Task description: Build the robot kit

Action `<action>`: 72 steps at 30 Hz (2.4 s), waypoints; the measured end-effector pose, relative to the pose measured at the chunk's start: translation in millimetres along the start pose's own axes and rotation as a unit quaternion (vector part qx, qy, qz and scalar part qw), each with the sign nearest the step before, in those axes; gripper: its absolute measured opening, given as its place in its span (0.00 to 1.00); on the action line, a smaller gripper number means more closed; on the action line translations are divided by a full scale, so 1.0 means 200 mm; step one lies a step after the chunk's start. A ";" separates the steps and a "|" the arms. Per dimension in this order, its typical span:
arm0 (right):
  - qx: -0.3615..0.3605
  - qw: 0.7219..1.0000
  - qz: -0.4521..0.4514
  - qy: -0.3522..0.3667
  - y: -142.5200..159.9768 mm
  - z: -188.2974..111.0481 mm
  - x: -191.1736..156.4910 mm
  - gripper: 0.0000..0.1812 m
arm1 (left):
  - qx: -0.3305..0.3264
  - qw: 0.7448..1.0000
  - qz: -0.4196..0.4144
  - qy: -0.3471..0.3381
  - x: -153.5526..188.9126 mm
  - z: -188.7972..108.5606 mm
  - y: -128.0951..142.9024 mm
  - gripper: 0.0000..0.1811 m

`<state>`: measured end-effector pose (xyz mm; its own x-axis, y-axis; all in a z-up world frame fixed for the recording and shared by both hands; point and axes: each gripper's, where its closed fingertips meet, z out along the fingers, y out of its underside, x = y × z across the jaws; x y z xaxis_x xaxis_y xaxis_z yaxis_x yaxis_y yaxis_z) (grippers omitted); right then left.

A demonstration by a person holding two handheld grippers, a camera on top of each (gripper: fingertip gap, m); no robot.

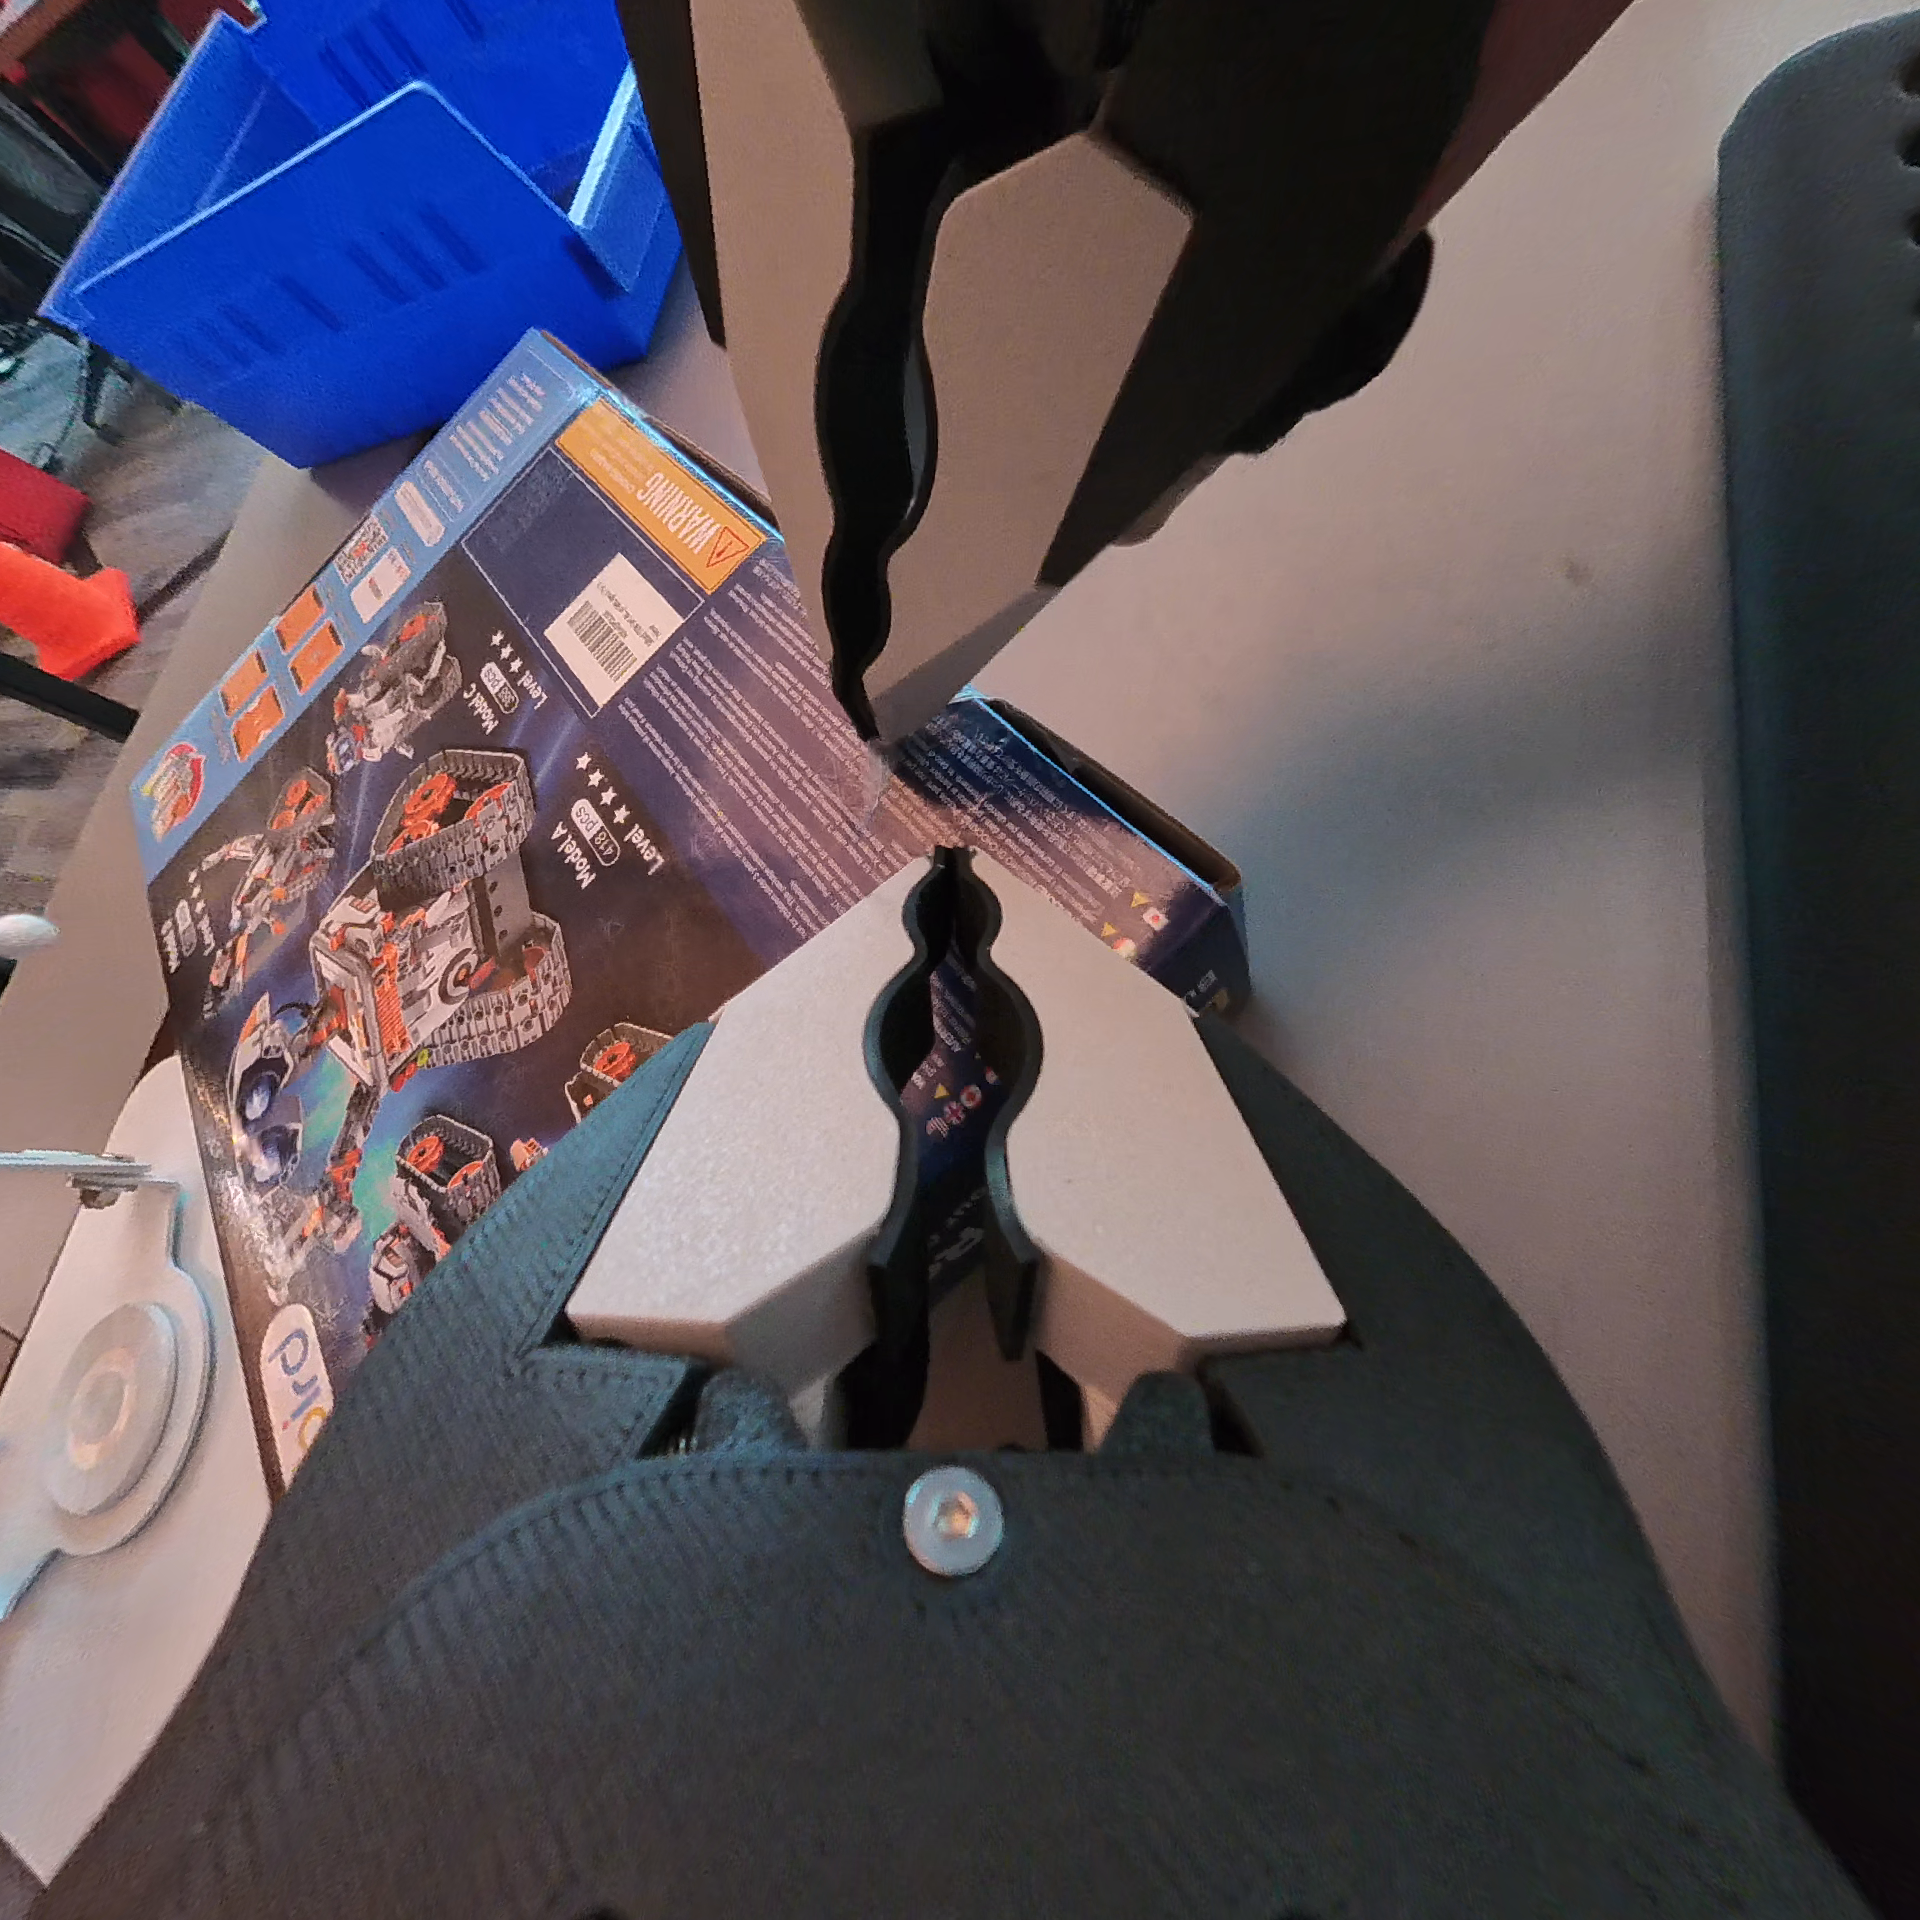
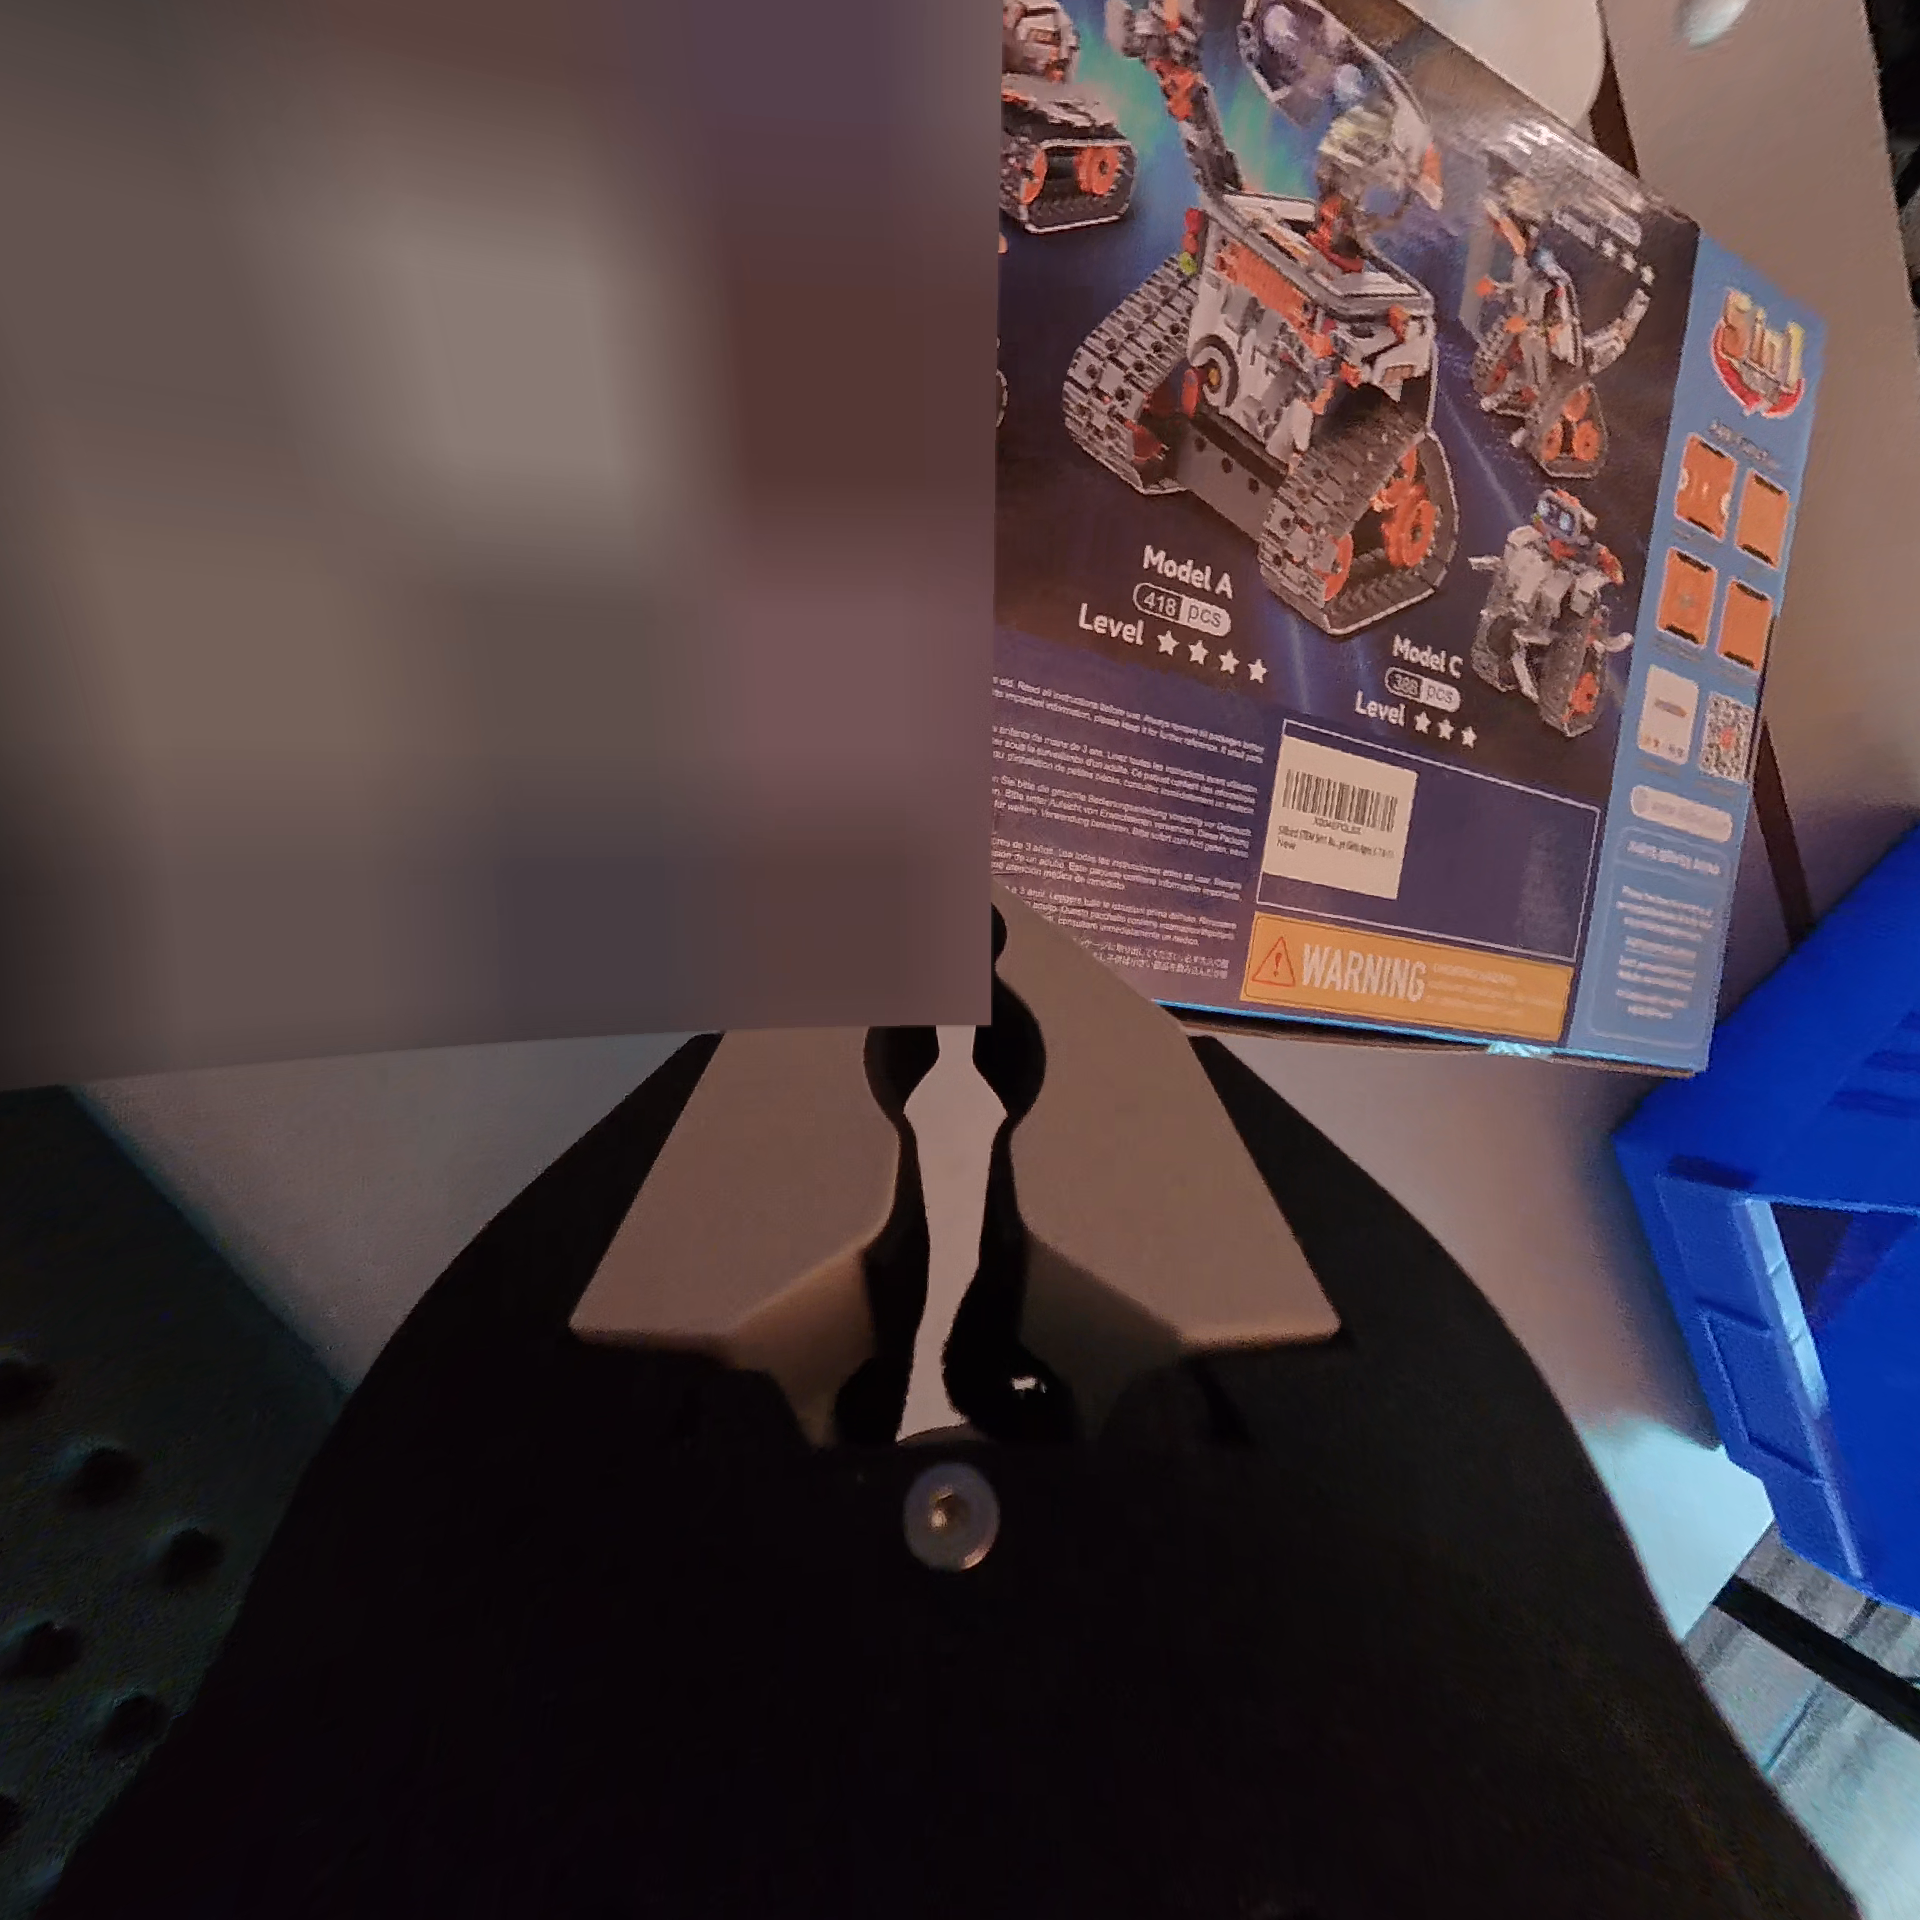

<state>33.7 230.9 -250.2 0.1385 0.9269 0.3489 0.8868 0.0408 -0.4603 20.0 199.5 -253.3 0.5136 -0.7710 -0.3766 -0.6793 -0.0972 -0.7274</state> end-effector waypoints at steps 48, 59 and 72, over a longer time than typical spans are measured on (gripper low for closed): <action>0.128 0.973 0.194 0.008 0.07 -0.03 0.11 0.00 | 0.005 1.000 0.011 0.013 0.05 0.06 -0.07 0.00; 0.131 0.967 0.216 0.032 0.29 -0.19 0.03 0.00 | 0.000 1.000 0.019 0.014 0.06 0.06 -0.08 0.00; 0.138 0.980 0.126 -0.074 0.24 -0.30 -0.37 0.03 | -0.021 0.995 0.009 0.093 0.17 -0.17 0.03 0.00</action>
<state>92.4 142.4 -248.7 0.2543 0.9635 0.0839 0.6770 -0.1154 -0.7269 15.8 152.3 -251.3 0.3982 -0.8756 -0.2735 -0.7106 -0.1059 -0.6956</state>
